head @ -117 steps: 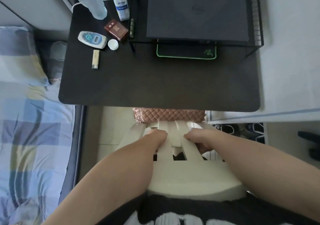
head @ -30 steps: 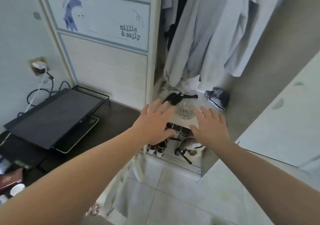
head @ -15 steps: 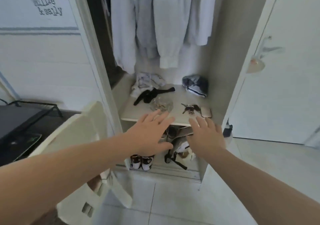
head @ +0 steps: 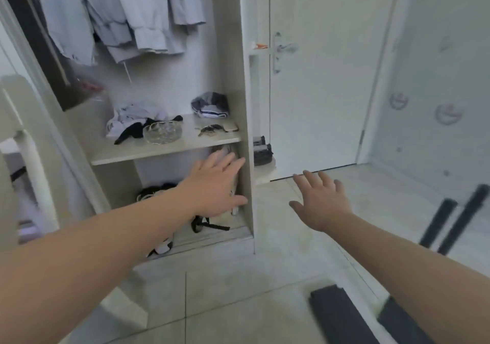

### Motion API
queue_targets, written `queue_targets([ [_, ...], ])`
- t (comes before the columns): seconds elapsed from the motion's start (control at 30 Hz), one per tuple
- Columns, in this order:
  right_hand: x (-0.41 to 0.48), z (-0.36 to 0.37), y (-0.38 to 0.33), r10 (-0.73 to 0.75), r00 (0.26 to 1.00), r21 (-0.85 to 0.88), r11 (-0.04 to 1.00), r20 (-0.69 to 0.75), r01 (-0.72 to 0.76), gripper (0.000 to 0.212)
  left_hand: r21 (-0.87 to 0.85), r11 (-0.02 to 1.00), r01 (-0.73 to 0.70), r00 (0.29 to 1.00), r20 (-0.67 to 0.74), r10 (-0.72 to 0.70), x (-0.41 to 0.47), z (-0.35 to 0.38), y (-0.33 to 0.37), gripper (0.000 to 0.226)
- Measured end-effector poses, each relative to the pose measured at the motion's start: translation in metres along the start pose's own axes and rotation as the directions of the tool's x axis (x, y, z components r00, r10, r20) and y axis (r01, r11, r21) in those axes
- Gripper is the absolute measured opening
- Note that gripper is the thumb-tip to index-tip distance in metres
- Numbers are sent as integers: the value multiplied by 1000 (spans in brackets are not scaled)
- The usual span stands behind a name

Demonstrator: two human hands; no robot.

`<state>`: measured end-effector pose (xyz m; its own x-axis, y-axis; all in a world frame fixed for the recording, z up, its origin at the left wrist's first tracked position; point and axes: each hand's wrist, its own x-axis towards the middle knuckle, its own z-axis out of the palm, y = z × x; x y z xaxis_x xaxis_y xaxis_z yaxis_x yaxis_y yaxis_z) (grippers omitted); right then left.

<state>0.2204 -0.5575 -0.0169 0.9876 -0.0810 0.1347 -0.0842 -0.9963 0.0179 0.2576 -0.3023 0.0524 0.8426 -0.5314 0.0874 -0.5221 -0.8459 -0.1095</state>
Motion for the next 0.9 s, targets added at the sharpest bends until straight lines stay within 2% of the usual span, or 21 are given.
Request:
queue_targets([
  [0.2,-135,-31,100,96,995,29,995,-17,-96,69,-252,965,-64,996,-73,47,-37,-11,141,92],
  [0.37,-223,-44,189,209,974,40,978,-84,-206,69,-243,955,-167,986,-37,163,-20,-11,248,90],
  [0.53,-294,-36,271,357,930,59,934,-86,-353,67,-292,936,-196,976,35,215,13,6,344,92],
  [0.63,-318,-25,309,439,892,116,897,-110,-427,68,-352,922,-161,975,90,205,38,23,383,93],
  [0.8,-336,4,347,576,813,248,803,-88,-542,84,-508,860,-53,975,160,154,89,50,421,96],
  [0.9,-335,24,363,637,771,393,707,6,-588,86,-579,815,-10,972,187,145,118,66,433,98],
])
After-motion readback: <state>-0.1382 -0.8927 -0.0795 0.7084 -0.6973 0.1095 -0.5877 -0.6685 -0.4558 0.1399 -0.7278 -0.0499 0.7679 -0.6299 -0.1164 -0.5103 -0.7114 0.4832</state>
